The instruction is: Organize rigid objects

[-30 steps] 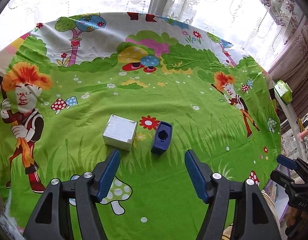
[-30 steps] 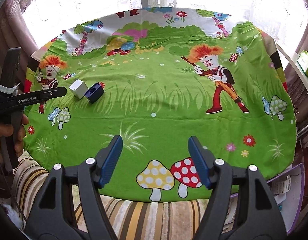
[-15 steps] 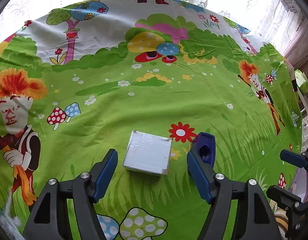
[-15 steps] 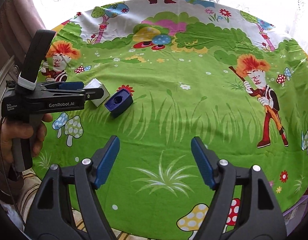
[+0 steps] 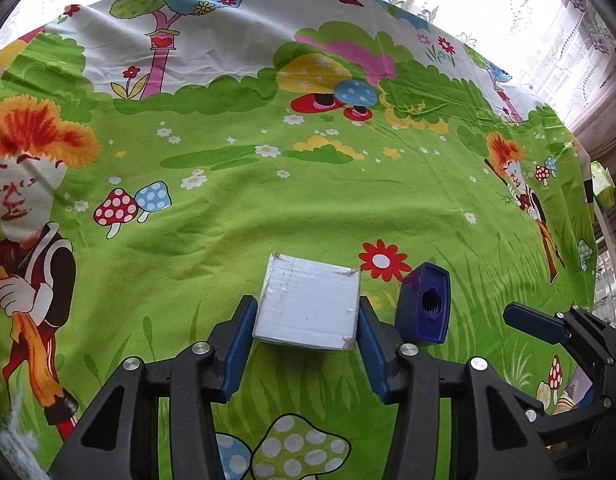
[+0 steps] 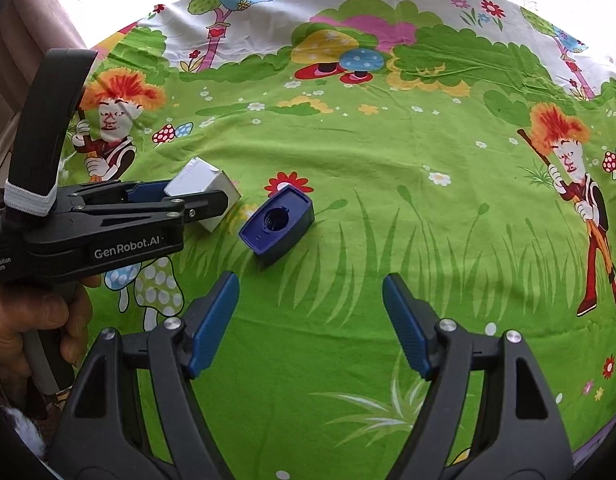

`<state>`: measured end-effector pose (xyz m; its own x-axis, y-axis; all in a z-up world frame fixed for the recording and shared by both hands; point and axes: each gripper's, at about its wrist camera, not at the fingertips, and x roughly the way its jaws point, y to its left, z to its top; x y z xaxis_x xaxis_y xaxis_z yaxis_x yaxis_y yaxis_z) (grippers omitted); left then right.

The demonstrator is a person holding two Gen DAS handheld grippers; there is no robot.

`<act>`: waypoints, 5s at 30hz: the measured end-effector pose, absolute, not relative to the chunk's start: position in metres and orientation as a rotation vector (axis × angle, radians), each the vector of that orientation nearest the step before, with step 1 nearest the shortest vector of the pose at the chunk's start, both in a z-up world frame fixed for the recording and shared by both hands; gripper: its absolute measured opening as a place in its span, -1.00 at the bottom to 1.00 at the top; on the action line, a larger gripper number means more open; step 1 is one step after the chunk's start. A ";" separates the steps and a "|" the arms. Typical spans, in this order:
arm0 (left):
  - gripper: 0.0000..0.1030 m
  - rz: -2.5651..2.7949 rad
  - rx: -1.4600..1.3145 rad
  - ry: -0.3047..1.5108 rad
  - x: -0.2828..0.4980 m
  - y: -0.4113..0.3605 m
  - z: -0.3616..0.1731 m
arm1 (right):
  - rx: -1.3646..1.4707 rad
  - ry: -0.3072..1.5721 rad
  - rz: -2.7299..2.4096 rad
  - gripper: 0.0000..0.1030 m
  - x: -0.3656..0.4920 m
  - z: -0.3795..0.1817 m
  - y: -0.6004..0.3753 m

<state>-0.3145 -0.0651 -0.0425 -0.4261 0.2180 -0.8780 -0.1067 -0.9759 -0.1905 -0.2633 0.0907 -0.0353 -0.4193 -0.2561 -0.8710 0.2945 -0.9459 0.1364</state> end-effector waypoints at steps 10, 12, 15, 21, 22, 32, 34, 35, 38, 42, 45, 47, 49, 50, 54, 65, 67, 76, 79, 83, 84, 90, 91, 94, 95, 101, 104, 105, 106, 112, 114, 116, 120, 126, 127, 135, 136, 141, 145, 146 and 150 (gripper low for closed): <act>-0.03 2.650 -1.538 -0.287 -0.298 -0.095 -0.023 | 1.493 -0.027 -2.448 0.49 -0.290 -0.050 0.059; -0.03 2.653 -1.537 -0.314 -0.296 -0.098 -0.022 | 1.492 -0.018 -2.438 0.49 -0.295 -0.054 0.052; -0.04 2.652 -1.530 -0.325 -0.291 -0.097 -0.020 | 1.511 0.020 -2.441 0.41 -0.297 -0.062 0.049; -0.03 2.638 -1.520 -0.350 -0.278 -0.090 -0.019 | 1.482 0.107 -2.444 -0.40 -0.292 -0.061 0.057; -0.03 2.635 -1.520 -0.351 -0.276 -0.088 -0.018 | 1.481 0.098 -2.439 -0.42 -0.292 -0.060 0.060; -0.04 2.647 -1.448 -0.358 -0.232 -0.061 0.001 | 1.408 0.112 -2.447 -0.43 -0.253 -0.040 0.087; -0.04 2.649 -1.430 -0.347 -0.222 -0.053 0.006 | 1.392 0.114 -2.457 -0.43 -0.241 -0.033 0.097; -0.04 2.648 -1.423 -0.343 -0.217 -0.049 0.009 | 1.385 0.109 -2.465 -0.43 -0.236 -0.029 0.102; -0.04 2.640 -1.396 -0.321 -0.202 -0.033 0.015 | 1.366 0.093 -2.481 -0.43 -0.218 -0.018 0.118; -0.04 2.617 -1.367 -0.289 -0.181 -0.009 0.020 | 1.357 0.070 -2.502 -0.43 -0.196 -0.007 0.141; -0.04 2.591 -1.351 -0.262 -0.168 0.013 0.024 | 1.349 0.071 -2.530 -0.43 -0.181 0.001 0.160; -0.04 2.573 -1.337 -0.240 -0.160 0.027 0.027 | 1.341 0.063 -2.550 -0.43 -0.169 0.007 0.174; -0.04 2.554 -1.325 -0.222 -0.152 0.041 0.030 | 1.340 0.047 -2.572 -0.43 -0.157 0.011 0.189; -0.04 2.543 -1.320 -0.213 -0.148 0.048 0.031 | 1.342 0.048 -2.584 -0.43 -0.150 0.012 0.196; -0.04 2.503 -1.292 -0.171 -0.131 0.078 0.038 | 1.346 0.029 -2.625 -0.43 -0.129 0.020 0.225; -0.04 2.374 -1.245 -0.072 -0.087 0.156 0.046 | 1.350 0.007 -2.731 -0.43 -0.074 0.042 0.294; -0.04 2.345 -1.235 -0.044 -0.078 0.172 0.047 | 1.349 0.008 -2.760 -0.43 -0.062 0.045 0.305; -0.04 2.200 -1.206 0.055 -0.041 0.244 0.047 | 1.426 -0.086 -2.874 -0.43 -0.009 0.042 0.377; -0.04 2.163 -1.198 0.090 -0.032 0.268 0.046 | 1.464 -0.132 -2.913 -0.43 0.006 0.039 0.404; -0.03 2.127 -1.200 0.123 -0.024 0.293 0.044 | 1.511 -0.174 -2.958 -0.43 0.023 0.034 0.436; -0.03 2.122 -1.201 0.129 -0.022 0.298 0.044 | 1.522 -0.178 -2.969 -0.43 0.026 0.033 0.443; -0.02 2.070 -1.207 0.148 -0.011 0.320 0.039 | 1.545 -0.230 -3.001 -0.42 0.039 0.029 0.471; 0.06 2.068 -1.211 0.153 -0.011 0.322 0.038 | 1.541 -0.240 -3.007 -0.42 0.041 0.029 0.474; 0.30 2.071 -1.216 0.160 -0.008 0.324 0.036 | 1.547 -0.247 -3.017 -0.38 0.045 0.028 0.477; 0.34 2.078 -1.214 0.164 -0.007 0.323 0.036 | 1.548 -0.253 -3.019 -0.30 0.047 0.028 0.478; 0.55 2.075 -1.231 0.164 -0.001 0.317 0.032 | 1.534 -0.274 -3.034 0.20 0.063 0.032 0.478; 0.63 2.060 -1.259 0.162 0.005 0.314 0.027 | 1.546 -0.264 -3.045 0.24 0.076 0.033 0.477; 0.65 2.044 -1.282 0.157 0.006 0.314 0.022 | 1.554 -0.258 -3.041 0.25 0.080 0.033 0.476; 0.65 2.025 -1.309 0.153 0.007 0.314 0.018 | 1.560 -0.257 -3.045 0.25 0.086 0.032 0.476; 0.65 2.037 -1.336 0.203 0.017 0.317 0.007 | 1.617 -0.257 -3.046 0.27 0.110 0.022 0.474; 0.69 2.036 -1.336 0.202 0.018 0.317 0.004 | 1.629 -0.278 -3.049 0.27 0.113 0.018 0.474; 0.73 2.038 -1.339 0.201 0.018 0.318 0.002 | 1.631 -0.291 -3.050 0.27 0.114 0.016 0.473; 0.79 2.035 -1.342 0.240 0.019 0.323 -0.002 | 1.634 -0.307 -3.043 0.27 0.111 0.012 0.471; 0.92 2.021 -1.350 0.229 0.019 0.325 -0.004 | 1.647 -0.305 -3.037 0.27 0.110 0.009 0.471; 0.92 2.025 -1.346 0.248 0.020 0.327 -0.004 | 1.651 -0.304 -3.034 0.27 0.110 0.009 0.471; 0.92 2.068 -1.322 0.259 0.021 0.325 -0.001 | 1.650 -0.315 -3.004 0.27 0.107 0.006 0.465; 0.92 2.083 -1.317 0.257 0.021 0.324 0.000 | 1.650 -0.317 -3.003 0.27 0.107 0.006 0.465; 0.92 2.084 -1.324 0.258 0.019 0.324 -0.002 | 1.655 -0.326 -2.998 0.27 0.107 0.004 0.464; 0.92 2.081 -1.329 0.255 0.019 0.324 -0.003 | 1.654 -0.325 -2.994 0.27 0.106 0.005 0.463; 0.92 2.081 -1.330 0.254 0.019 0.324 -0.003 | 1.655 -0.325 -2.993 0.27 0.106 0.005 0.463; 0.92 2.078 -1.333 0.253 0.019 0.324 -0.003 | 1.658 -0.327 -2.993 0.27 0.106 0.004 0.463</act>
<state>0.0189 0.3242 -0.0032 -0.2739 0.4154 -0.8674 -0.6113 -0.7715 -0.1764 0.1055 0.4627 0.0044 -0.5015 0.1634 -0.8496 -0.3430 -0.9391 0.0218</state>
